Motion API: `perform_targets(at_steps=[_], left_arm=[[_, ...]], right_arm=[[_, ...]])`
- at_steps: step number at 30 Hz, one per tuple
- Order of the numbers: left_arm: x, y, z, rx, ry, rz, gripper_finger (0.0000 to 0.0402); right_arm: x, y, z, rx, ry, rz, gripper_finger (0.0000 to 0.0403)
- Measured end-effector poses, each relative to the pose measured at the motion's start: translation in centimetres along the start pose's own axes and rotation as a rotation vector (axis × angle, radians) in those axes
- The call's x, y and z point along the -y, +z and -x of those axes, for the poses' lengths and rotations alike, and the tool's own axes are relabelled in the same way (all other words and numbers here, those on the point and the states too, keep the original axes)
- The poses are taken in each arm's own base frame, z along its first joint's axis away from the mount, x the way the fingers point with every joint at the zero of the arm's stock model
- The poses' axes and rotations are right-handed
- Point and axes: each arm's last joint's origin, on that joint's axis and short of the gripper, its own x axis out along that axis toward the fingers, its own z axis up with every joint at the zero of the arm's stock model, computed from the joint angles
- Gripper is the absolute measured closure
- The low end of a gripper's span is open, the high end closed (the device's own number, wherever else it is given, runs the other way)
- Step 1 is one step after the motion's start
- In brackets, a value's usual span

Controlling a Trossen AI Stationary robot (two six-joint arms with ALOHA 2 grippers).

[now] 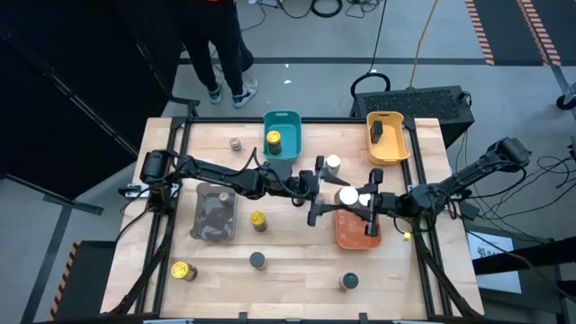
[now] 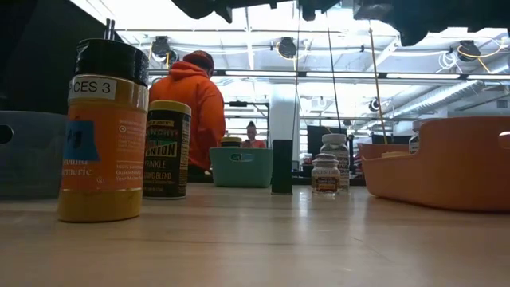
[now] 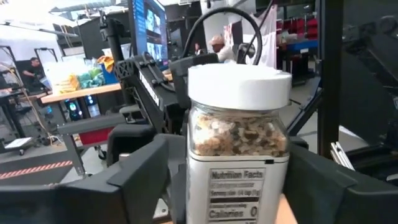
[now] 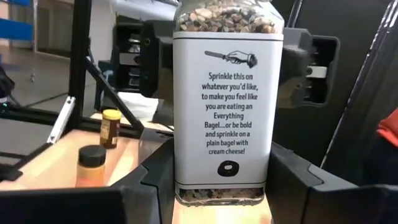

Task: Sort spices by type
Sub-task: Put the bottom white seasoning bottle into the orange bin

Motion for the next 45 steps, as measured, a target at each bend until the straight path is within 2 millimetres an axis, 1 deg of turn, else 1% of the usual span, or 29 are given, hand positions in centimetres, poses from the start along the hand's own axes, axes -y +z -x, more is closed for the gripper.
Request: perform_targets(at_steps=[3, 7, 10, 14, 15, 18, 21, 24, 27, 29, 32, 34, 40, 45], left_arm=[[-0.1, 0.1, -0.1, -0.005, -0.001, -0.003, 0.0097], [0.0, -0.2, -0.1, -0.031, -0.006, -0.044, 0.0099], [0.0, -0.3, 0.0, -0.044, -0.009, -0.041, 0.0125], [0.1, -0.5, 0.0, -0.069, -0.006, -0.042, 0.0187], [0.1, -0.5, 0.0, -0.071, -0.002, -0.042, 0.0197], [0.4, -0.5, -0.1, -0.078, 0.006, -0.041, 0.0197], [0.6, -0.5, -0.1, -0.085, 0.024, -0.043, 0.0197], [1.1, -0.8, -0.1, -0.152, 0.083, -0.091, 0.0197], [1.4, -0.3, 0.5, -0.248, 0.156, -0.141, 0.0197], [1.4, 0.1, 1.1, -0.313, 0.185, -0.157, 0.0197], [1.5, 0.4, 2.0, -0.421, 0.226, -0.172, 0.0197], [1.7, 0.4, 2.5, -0.484, 0.241, -0.182, 0.0197], [2.0, -0.3, 2.7, -0.531, 0.258, -0.193, 0.0197], [2.3, -0.4, 2.5, -0.527, 0.257, -0.198, 0.0197]], right_arm=[[0.0, 0.0, 0.0, 0.005, 0.005, -0.003, 0.0242], [0.0, 0.0, 0.0, 0.003, 0.007, -0.002, 0.0242], [0.0, 0.0, 0.0, 0.005, 0.003, -0.003, 0.0242], [0.1, 0.0, 0.0, 0.002, -0.013, -0.004, 0.0242], [0.1, 0.0, 0.0, 0.003, -0.016, -0.006, 0.0242], [0.1, 0.0, 0.0, 0.004, -0.014, -0.009, 0.0240], [0.1, 0.1, 0.0, 0.005, -0.009, -0.014, 0.0201], [0.1, 0.1, 0.0, 0.005, -0.031, -0.028, 0.0159], [0.2, 0.1, 0.3, -0.018, -0.088, -0.033, 0.0138], [0.3, 0.4, 0.5, -0.017, -0.131, -0.043, 0.0134], [0.3, 0.4, 0.9, -0.049, -0.179, -0.016, 0.0135], [0.4, 0.9, 1.1, -0.036, -0.188, -0.013, 0.0137], [0.3, 2.8, 0.7, -0.032, -0.184, 0.034, 0.0140], [0.0, 4.5, -0.3, -0.115, -0.167, 0.064, 0.0129]])
